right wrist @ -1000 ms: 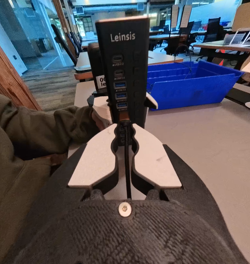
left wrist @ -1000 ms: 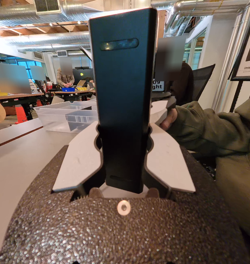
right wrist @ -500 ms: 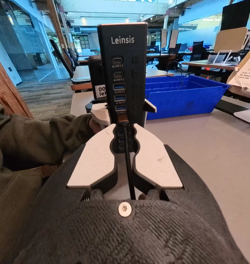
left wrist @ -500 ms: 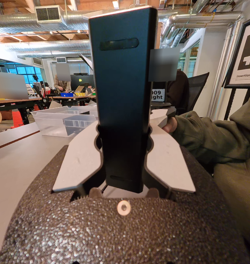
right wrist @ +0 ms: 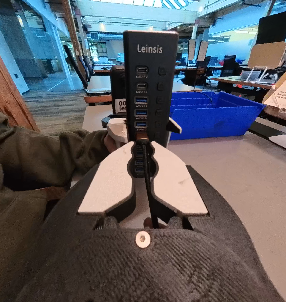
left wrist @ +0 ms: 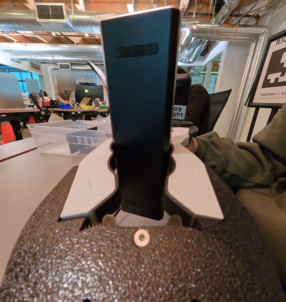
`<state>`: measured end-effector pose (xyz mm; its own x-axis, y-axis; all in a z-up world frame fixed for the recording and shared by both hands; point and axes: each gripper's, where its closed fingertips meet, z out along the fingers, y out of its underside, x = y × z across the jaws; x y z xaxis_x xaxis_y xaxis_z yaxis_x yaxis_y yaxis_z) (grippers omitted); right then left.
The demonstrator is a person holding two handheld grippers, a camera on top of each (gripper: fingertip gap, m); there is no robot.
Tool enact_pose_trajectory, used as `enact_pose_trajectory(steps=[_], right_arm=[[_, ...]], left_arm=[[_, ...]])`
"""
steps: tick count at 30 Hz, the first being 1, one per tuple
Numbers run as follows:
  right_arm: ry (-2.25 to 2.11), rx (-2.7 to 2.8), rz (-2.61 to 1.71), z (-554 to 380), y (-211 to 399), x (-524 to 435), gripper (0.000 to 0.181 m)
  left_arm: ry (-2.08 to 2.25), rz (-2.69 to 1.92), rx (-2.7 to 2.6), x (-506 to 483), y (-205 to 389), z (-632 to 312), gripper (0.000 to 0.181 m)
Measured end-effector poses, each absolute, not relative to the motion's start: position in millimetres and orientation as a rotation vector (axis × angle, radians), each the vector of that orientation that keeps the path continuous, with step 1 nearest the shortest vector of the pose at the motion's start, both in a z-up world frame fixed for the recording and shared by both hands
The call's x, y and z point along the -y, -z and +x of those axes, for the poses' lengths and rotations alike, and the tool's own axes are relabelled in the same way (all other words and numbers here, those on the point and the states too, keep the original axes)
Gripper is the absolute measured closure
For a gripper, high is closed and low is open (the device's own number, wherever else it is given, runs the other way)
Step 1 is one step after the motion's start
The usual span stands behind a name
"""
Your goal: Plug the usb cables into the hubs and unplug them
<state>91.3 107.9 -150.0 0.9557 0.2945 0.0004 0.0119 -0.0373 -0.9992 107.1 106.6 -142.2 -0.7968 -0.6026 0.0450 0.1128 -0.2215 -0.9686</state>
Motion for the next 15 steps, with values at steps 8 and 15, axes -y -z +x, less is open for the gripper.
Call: enact_pose_trajectory(steps=[8, 15], right_arm=[[-0.245, 0.324, -1.609, 91, 150, -94, 0.169], [-0.253, 0.239, -1.615, 105, 151, -90, 0.181]], left_arm=[[2.030, -0.556, -1.728, -91, 155, 104, 0.120], [2.011, -0.511, -1.770, -86, 157, 99, 0.121]])
